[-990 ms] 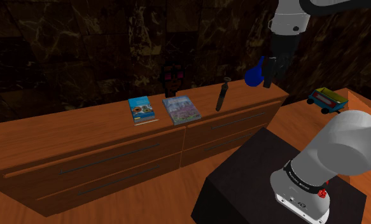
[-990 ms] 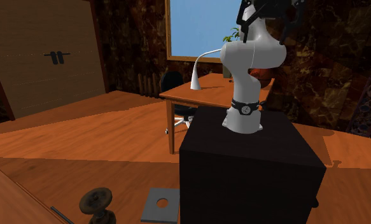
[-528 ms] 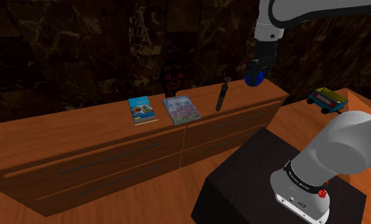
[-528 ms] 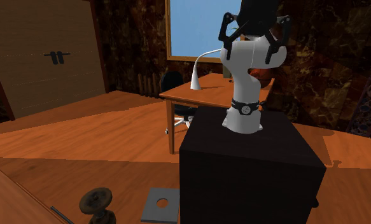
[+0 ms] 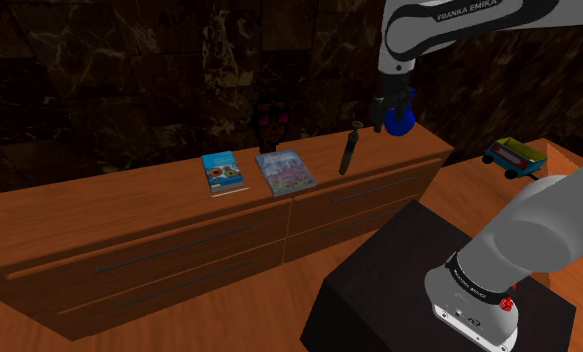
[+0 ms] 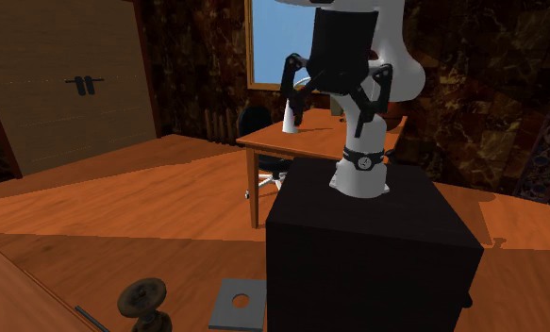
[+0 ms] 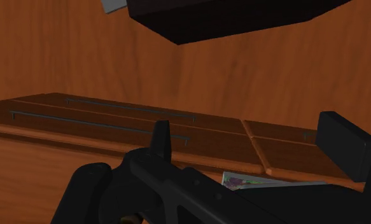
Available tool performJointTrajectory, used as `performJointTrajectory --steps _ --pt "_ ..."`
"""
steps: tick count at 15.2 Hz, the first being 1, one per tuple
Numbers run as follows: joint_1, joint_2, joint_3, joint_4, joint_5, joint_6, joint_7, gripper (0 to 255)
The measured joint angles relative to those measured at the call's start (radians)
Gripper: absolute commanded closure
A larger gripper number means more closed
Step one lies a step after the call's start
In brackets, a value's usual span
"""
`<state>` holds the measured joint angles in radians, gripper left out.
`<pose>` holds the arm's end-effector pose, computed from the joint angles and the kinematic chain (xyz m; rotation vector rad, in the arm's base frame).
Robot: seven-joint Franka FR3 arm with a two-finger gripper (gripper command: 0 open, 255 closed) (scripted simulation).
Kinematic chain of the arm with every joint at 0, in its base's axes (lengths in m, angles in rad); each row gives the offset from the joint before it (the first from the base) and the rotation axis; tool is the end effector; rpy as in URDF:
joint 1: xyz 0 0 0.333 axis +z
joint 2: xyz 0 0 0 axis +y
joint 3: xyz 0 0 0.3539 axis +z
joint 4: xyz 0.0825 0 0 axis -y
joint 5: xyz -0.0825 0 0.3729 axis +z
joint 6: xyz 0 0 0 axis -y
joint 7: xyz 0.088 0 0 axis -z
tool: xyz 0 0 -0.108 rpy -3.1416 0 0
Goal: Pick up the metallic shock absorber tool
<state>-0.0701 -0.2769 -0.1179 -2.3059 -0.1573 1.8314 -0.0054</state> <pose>0.4091 -0.0938 0.4815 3.0237 -0.1804 -0.3164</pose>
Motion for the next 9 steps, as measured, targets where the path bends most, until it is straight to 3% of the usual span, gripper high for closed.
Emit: performJointTrajectory --steps 9 --pt "-0.041 0.319 -0.052 0.203 -0.012 0.125 -0.031 0"
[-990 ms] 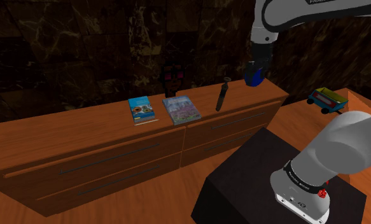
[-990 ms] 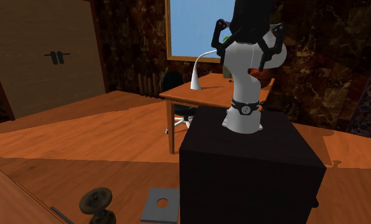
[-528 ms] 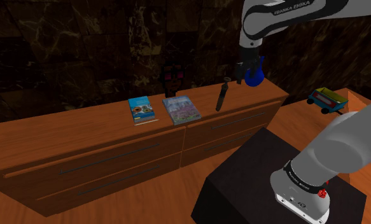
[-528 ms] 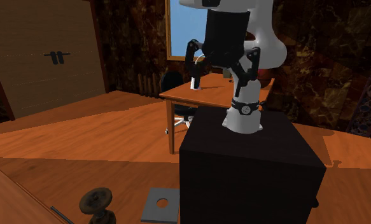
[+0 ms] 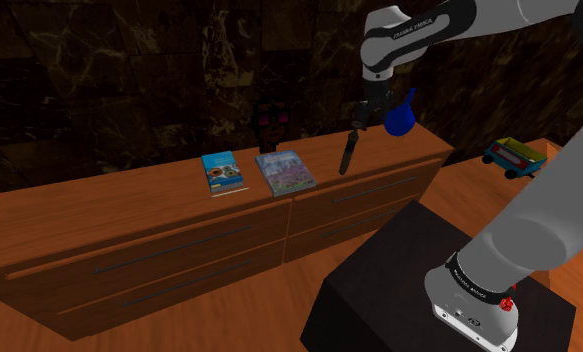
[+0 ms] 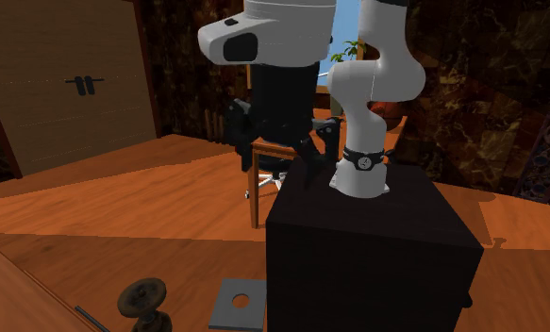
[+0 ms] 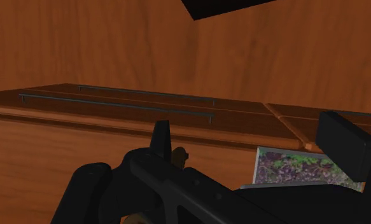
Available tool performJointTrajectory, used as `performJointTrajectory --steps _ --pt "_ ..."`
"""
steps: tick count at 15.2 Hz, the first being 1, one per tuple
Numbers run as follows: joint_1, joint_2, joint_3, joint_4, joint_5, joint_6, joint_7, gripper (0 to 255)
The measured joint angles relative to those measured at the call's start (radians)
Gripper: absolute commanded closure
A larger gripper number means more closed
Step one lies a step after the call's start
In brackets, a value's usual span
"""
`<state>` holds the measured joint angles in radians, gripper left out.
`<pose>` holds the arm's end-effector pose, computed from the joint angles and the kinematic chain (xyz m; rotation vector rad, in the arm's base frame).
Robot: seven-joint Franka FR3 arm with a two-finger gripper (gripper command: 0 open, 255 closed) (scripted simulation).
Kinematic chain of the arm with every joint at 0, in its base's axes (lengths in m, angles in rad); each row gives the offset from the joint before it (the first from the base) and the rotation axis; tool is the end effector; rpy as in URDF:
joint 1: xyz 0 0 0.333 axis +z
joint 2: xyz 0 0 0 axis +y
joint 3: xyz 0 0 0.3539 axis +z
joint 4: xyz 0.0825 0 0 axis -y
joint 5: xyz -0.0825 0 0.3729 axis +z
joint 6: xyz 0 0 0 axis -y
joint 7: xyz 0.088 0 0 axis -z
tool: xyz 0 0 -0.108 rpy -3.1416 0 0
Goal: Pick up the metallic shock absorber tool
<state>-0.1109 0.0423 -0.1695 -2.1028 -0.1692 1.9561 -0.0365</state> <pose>0.4986 -0.1545 0.4284 2.9890 -0.2484 -0.3175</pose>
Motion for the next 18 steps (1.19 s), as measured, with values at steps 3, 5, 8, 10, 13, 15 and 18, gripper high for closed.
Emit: performJointTrajectory --steps 3,5,8,10,13,15,18 --pt "-0.020 0.115 -0.016 0.101 0.006 0.018 -0.021 0" --pt "-0.034 0.197 -0.024 0.174 0.013 0.029 -0.032 0" --pt "-0.058 0.322 -0.033 0.295 0.027 0.036 -0.050 0" --pt "-0.073 0.402 -0.036 0.383 0.037 0.030 -0.058 0" --pt "-0.101 0.520 -0.041 0.526 0.050 0.009 -0.075 0" --pt "-0.120 0.597 -0.043 0.622 0.059 -0.009 -0.083 0" --pt "-0.130 0.654 -0.042 0.687 0.065 -0.015 -0.083 0"
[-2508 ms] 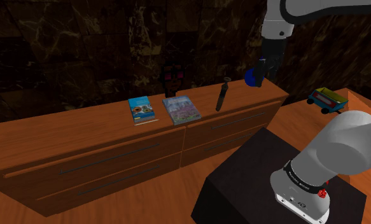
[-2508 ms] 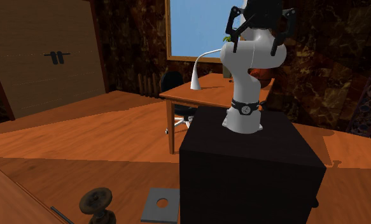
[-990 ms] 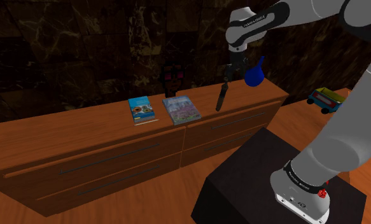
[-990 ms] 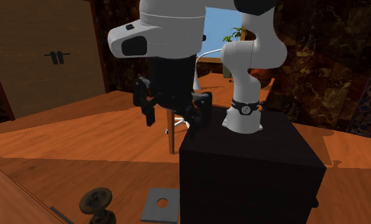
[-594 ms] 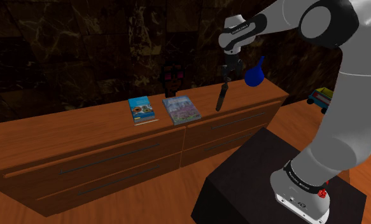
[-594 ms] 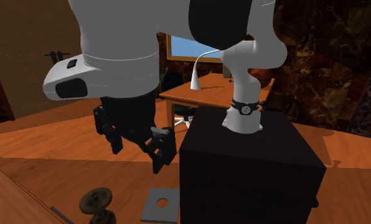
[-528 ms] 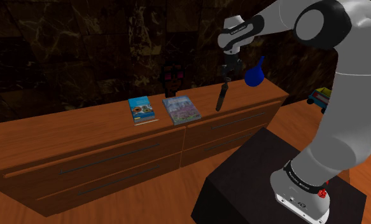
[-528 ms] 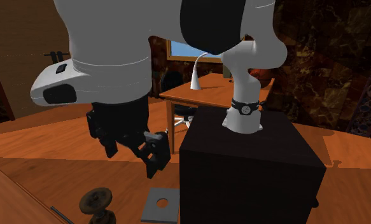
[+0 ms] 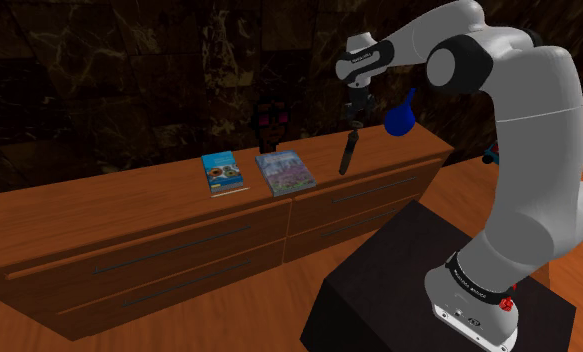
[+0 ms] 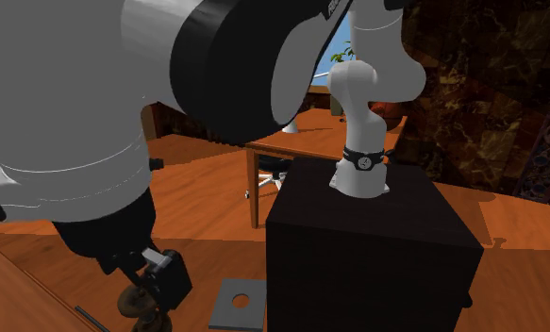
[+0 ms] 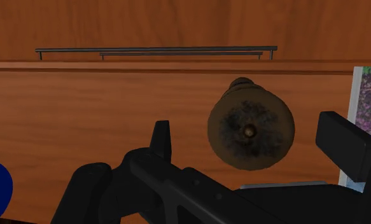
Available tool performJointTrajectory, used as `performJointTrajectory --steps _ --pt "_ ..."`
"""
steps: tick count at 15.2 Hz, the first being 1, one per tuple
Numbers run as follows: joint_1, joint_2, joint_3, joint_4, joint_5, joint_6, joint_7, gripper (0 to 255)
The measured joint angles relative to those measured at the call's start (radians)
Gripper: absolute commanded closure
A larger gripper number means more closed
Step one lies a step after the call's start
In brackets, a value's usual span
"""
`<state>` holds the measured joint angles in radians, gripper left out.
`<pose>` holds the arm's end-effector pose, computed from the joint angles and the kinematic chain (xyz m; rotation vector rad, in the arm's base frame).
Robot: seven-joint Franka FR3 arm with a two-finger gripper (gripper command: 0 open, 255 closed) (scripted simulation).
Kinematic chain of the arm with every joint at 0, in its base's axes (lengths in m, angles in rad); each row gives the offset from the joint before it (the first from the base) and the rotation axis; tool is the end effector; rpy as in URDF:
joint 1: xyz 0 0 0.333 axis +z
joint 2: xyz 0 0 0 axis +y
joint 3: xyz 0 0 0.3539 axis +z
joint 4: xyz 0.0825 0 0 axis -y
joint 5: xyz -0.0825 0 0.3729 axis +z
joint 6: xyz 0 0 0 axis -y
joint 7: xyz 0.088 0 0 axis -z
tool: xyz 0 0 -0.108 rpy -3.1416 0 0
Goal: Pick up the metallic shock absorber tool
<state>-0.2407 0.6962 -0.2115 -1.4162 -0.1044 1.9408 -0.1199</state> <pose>0.6593 -0.2919 0.3181 2.9229 -0.3661 -0.3218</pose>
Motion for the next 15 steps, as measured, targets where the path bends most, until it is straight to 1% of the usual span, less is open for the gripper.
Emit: performJointTrajectory --steps 6,7,15 --pt "-0.003 0.045 0.004 -0.008 0.003 0.052 0.010 0" --pt "-0.003 0.047 0.004 -0.009 0.004 0.054 0.010 255" --pt "-0.003 0.047 0.004 -0.010 0.003 0.057 0.010 255"
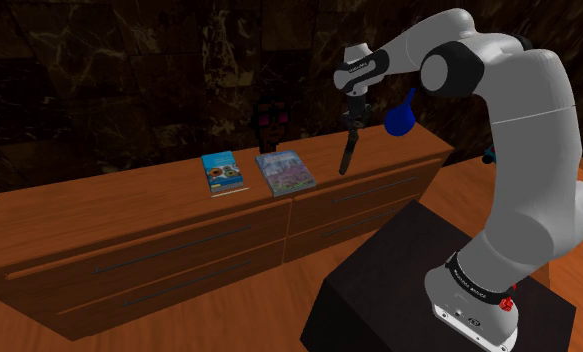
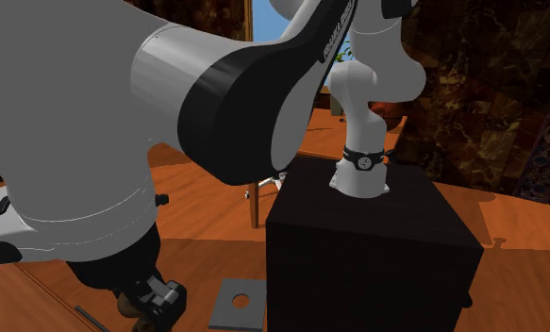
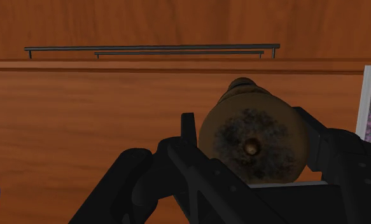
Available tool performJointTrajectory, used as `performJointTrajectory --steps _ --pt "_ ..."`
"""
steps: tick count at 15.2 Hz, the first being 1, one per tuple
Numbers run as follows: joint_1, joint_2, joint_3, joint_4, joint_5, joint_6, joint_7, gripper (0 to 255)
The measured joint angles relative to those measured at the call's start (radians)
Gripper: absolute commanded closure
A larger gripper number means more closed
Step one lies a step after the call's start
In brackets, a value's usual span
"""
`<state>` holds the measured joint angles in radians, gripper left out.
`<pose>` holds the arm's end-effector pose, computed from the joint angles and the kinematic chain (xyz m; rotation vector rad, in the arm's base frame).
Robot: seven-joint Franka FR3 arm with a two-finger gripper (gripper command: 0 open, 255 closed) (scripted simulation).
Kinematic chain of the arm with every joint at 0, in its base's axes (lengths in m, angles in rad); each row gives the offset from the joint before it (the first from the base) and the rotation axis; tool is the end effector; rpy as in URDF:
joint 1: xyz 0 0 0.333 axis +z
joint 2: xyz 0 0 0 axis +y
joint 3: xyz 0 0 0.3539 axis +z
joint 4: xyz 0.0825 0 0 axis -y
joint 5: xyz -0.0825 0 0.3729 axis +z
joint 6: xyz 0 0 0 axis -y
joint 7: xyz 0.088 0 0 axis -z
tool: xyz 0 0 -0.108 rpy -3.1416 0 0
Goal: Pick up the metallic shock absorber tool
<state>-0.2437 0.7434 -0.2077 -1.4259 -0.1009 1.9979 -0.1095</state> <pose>0.6623 -0.2925 0.2838 2.9221 -0.3673 -0.3198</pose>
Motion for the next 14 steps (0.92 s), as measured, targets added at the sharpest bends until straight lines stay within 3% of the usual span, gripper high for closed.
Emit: performJointTrajectory --steps 14 --pt "0.005 -0.068 -0.006 0.033 -0.005 -0.100 -0.016 255"
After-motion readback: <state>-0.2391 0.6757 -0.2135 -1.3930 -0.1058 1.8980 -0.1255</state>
